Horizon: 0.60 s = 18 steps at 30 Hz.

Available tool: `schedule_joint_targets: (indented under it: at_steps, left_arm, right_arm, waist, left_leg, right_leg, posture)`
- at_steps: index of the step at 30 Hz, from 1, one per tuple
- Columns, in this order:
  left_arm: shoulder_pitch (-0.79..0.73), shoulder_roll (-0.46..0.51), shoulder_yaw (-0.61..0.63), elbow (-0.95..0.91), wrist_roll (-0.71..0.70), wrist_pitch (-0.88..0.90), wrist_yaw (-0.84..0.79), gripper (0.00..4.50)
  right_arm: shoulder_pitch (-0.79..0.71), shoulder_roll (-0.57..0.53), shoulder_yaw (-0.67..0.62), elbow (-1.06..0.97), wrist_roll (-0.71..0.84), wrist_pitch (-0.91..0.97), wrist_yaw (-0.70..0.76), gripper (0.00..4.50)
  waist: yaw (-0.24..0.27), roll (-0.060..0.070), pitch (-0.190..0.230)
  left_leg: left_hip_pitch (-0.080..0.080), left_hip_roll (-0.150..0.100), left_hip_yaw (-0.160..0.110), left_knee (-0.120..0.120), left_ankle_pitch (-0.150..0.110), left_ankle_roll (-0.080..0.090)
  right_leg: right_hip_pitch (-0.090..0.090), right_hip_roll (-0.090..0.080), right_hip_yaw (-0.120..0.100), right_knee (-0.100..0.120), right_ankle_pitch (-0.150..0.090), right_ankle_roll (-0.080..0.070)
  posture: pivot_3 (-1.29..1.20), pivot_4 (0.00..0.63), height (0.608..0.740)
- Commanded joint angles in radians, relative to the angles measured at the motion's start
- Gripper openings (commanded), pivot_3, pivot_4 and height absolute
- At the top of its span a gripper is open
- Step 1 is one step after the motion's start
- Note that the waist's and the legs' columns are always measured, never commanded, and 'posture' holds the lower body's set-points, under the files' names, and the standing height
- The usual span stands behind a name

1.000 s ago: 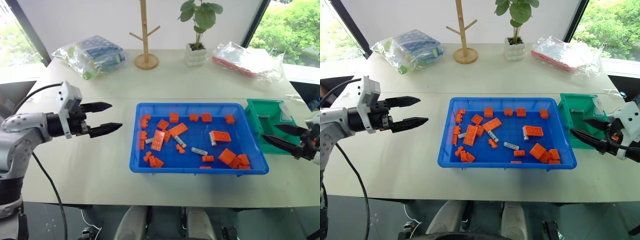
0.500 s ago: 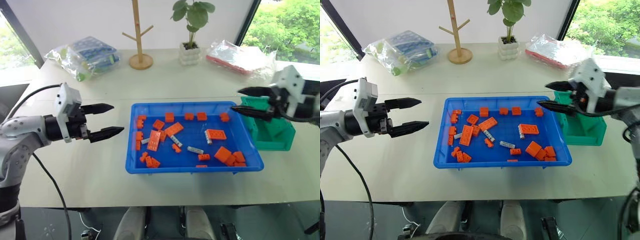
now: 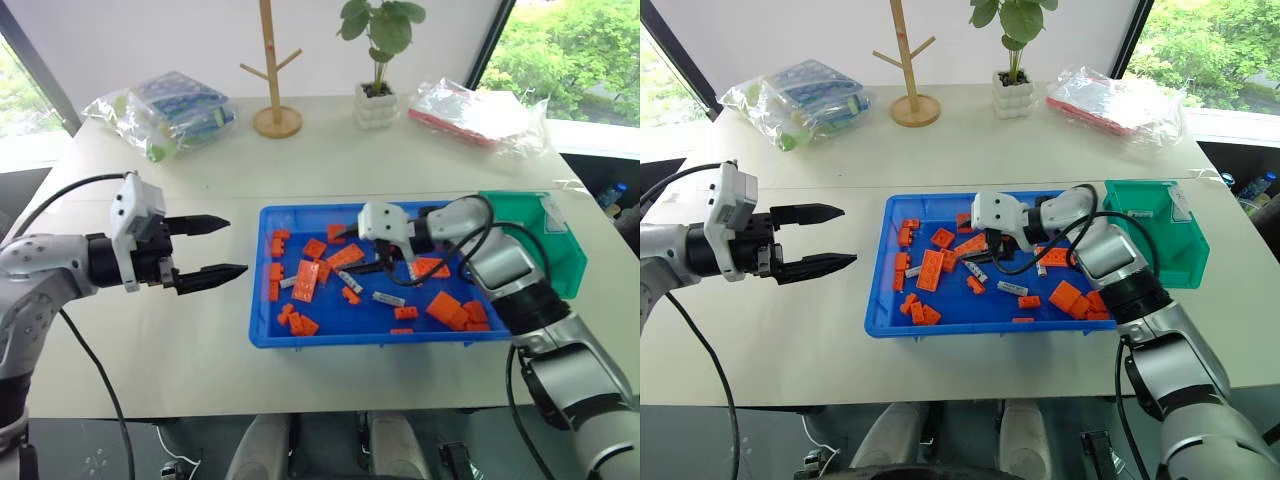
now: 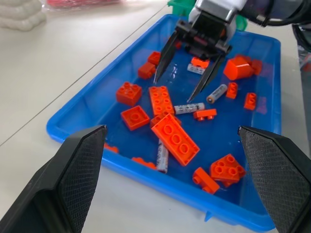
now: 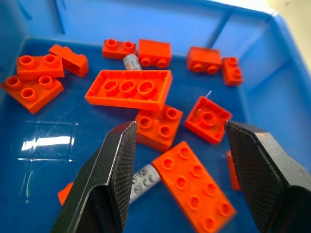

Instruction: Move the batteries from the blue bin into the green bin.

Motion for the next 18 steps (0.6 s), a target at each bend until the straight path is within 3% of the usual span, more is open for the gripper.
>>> schedule_joint_targets:
  at_steps: [1, 8, 18]
  left_arm:
    - [0.010, 0.006, 0.040, -0.038, -0.018, -0.002, 0.019, 4.50]
    - [0.021, 0.002, 0.034, -0.048, -0.017, -0.006, 0.034, 4.50]
    - [-0.014, 0.013, 0.021, -0.023, -0.021, -0.007, 0.024, 4.50]
  right_arm:
    - [-0.019, 0.077, -0.054, -0.042, 0.073, 0.163, -0.042, 2.94]
    - [-0.008, 0.157, -0.113, -0.104, 0.163, 0.406, -0.103, 2.94]
    - [0.032, 0.186, -0.070, -0.098, 0.139, 0.453, -0.136, 2.94]
  waist:
    - [-0.003, 0.000, 0.000]
    - [0.003, 0.000, 0.000]
    - [-0.001, 0.000, 0.000]
  left_leg:
    - [0.000, 0.000, 0.000, 0.000, 0.000, 0.000]
    - [0.000, 0.000, -0.001, 0.000, 0.001, -0.001]
    - [0.000, 0.000, 0.000, 0.000, 0.001, -0.001]
  right_leg:
    - [0.000, 0.000, 0.000, 0.001, 0.000, 0.000]
    - [-0.004, 0.000, 0.001, 0.010, 0.000, -0.001]
    - [-0.006, 0.000, 0.001, 0.012, 0.000, -0.001]
  posture:
    - [0.00, 0.150, 0.693]
    - [0.00, 0.150, 0.693]
    - [0.00, 0.150, 0.693]
